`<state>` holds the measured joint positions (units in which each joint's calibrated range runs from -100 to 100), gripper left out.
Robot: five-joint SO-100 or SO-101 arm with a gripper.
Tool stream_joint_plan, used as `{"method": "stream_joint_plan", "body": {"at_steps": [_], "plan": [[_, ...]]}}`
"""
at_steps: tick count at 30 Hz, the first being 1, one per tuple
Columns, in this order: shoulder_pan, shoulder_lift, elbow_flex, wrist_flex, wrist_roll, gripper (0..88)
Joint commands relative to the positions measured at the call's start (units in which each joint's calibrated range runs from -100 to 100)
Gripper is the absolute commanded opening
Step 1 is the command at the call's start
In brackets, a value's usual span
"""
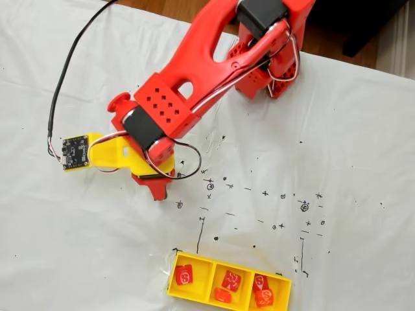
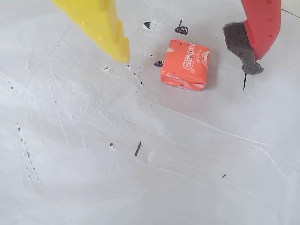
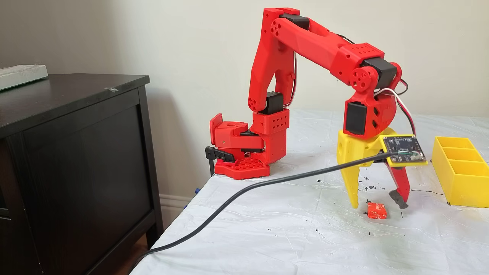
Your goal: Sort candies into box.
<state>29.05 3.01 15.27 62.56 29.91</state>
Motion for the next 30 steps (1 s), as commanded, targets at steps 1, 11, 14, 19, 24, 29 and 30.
{"method": "stream_joint_plan", "body": {"at_steps": [1,11,14,19,24,29,30], "plan": [[0.20,-0.98,-2.30,-0.38,0.59,31.0],[-0.07,-0.38,-0.84,-2.02,0.20,29.7],[-0.34,-0.04,-0.30,-2.35,-0.39,28.8],[-0.43,-0.04,0.88,-2.67,-0.39,28.2],[-0.43,-0.47,1.80,-3.00,-0.39,27.5],[-0.43,0.04,2.16,-3.82,-0.59,27.0],[-0.43,0.38,2.16,-4.15,-0.73,26.8]]}}
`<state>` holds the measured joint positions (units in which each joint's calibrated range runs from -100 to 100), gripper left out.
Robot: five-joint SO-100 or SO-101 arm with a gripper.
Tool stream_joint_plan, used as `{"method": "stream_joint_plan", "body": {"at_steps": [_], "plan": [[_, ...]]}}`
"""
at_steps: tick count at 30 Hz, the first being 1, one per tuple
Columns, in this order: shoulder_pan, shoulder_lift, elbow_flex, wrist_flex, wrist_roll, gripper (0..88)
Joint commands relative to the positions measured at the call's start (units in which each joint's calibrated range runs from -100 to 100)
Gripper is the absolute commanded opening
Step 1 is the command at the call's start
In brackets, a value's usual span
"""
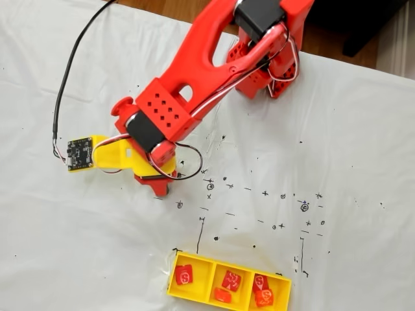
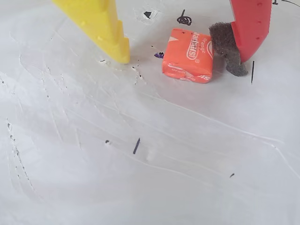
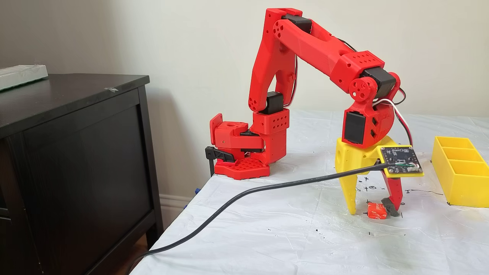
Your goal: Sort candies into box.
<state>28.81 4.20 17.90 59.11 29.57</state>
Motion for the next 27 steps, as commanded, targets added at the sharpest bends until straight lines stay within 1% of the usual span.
{"method": "stream_joint_plan", "body": {"at_steps": [1,12,20,21,22,25,27], "plan": [[-0.19,-0.64,-0.56,-0.86,-0.49,26.8],[-0.37,-0.38,0.35,-1.59,-0.63,23.9],[-0.46,0.30,-0.01,-1.59,-0.78,23.4],[-0.55,0.38,-0.10,-1.59,-0.73,22.5],[-0.55,0.38,-0.10,-1.59,-0.73,19.6],[-0.55,0.46,-0.38,-1.68,-1.17,5.9],[-0.55,0.72,-0.56,-1.76,-1.47,3.7]]}}
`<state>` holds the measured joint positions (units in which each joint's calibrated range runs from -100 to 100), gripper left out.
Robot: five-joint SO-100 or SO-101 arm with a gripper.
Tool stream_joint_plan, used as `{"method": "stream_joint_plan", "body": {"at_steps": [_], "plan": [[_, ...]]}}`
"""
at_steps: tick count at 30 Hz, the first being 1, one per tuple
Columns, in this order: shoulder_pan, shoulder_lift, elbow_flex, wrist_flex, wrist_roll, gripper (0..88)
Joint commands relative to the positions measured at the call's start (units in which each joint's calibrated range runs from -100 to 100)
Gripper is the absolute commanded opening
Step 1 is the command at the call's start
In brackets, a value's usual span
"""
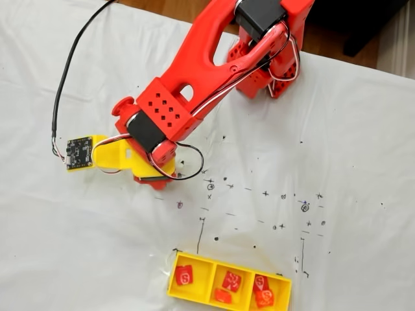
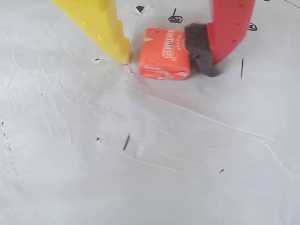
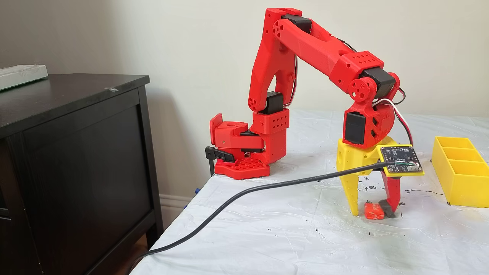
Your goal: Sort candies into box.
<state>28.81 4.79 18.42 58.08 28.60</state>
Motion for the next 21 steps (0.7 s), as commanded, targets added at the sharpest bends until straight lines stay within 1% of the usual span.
{"method": "stream_joint_plan", "body": {"at_steps": [1,4,15,19,21], "plan": [[-0.55,0.29,-1.26,-0.82,-0.68,2.6],[-0.55,1.06,-1.90,-0.74,-1.27,0.2],[-1.73,-4.71,-1.45,0.16,-2.20,0.2],[-3.81,-9.46,-1.90,1.15,-3.76,0.2],[-6.98,-12.94,-1.99,0.49,-6.20,0.2]]}}
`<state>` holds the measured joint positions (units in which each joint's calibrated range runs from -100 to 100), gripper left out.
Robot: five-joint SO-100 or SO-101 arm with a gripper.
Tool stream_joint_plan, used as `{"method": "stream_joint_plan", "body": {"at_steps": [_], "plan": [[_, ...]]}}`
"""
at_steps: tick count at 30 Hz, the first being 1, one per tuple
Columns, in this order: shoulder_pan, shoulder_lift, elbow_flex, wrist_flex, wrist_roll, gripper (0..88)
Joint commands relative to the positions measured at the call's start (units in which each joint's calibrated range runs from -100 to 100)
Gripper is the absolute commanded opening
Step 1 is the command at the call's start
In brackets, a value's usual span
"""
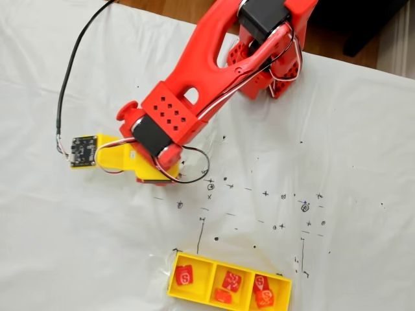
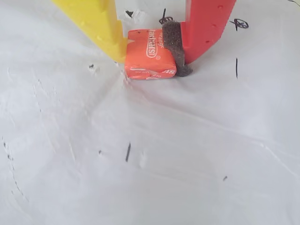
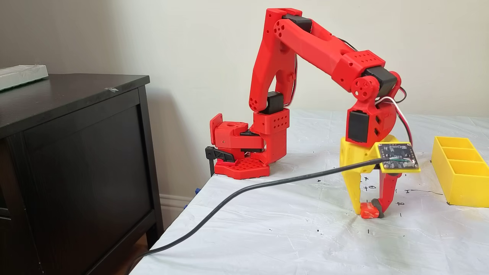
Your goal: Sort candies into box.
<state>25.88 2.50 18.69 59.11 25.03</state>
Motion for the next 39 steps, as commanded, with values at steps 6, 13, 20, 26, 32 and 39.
{"method": "stream_joint_plan", "body": {"at_steps": [6,13,20,26,32,39], "plan": [[-10.30,-16.67,-3.44,-1.51,-7.62,0.2],[-15.47,-22.18,-5.44,-1.92,-11.92,0.2],[-17.55,-16.33,-19.46,0.04,-14.26,0.2],[-18.00,-7.68,-35.85,3.56,-15.38,0.2],[-19.81,-3.44,-39.49,4.46,-15.24,0.2],[-21.90,-0.47,-38.67,4.38,-14.11,0.2]]}}
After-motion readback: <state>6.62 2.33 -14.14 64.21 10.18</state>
